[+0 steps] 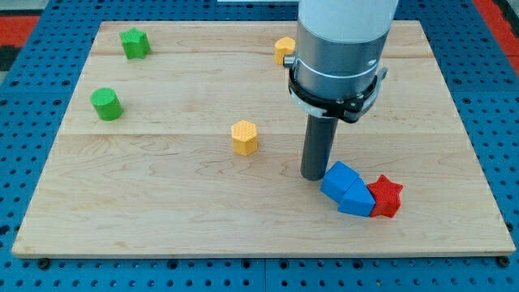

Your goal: Push the yellow hexagon towards left side

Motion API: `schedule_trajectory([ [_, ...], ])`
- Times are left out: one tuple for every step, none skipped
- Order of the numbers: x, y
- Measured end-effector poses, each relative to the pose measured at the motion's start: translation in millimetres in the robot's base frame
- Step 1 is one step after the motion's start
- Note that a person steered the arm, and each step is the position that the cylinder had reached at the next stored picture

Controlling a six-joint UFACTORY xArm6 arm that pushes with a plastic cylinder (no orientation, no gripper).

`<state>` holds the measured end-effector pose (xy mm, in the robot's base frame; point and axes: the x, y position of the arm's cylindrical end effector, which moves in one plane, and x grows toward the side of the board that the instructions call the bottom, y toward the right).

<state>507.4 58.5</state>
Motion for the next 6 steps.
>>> schedule_trajectory([
  [-17.5,-65.3],
  [-57.3,-38.5],
  [-77.4,-14.3],
  [-78.7,-34.2],
  [-77.1,-61.2],
  [-78.9,-106.9],
])
